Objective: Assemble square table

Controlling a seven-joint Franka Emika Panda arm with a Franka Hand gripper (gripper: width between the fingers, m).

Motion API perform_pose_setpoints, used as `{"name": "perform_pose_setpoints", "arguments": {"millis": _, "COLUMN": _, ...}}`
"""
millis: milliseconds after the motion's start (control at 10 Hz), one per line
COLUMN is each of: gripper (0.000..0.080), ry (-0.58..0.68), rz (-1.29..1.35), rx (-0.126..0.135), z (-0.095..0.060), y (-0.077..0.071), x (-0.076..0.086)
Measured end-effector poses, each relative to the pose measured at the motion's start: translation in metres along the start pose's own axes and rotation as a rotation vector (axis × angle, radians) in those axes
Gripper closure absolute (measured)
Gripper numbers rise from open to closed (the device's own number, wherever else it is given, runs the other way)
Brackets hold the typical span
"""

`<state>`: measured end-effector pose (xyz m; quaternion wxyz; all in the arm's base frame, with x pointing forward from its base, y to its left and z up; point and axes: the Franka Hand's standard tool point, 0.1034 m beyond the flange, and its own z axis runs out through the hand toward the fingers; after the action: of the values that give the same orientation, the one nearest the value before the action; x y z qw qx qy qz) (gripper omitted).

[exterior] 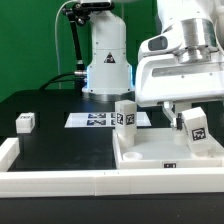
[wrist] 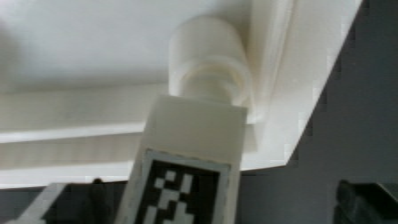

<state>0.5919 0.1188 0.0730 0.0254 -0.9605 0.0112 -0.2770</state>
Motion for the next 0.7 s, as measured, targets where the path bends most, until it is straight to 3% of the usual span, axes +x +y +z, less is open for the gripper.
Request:
{"name": "perform_pose_setpoints", "arguments": {"millis": 400, "gripper": 0.0151, "ry": -0.009, "rz": 0.005, "rx": 0.002, "z": -0.004, "y": 0.004, "x": 0.003}}
{"name": "perform_pose_setpoints", "arguments": {"millis": 700, "gripper": 0.0151, "ry": -0.026, "rz": 0.026, "rx": 0.026, "z": -0.026, "y": 0.009, "x": 0.022}}
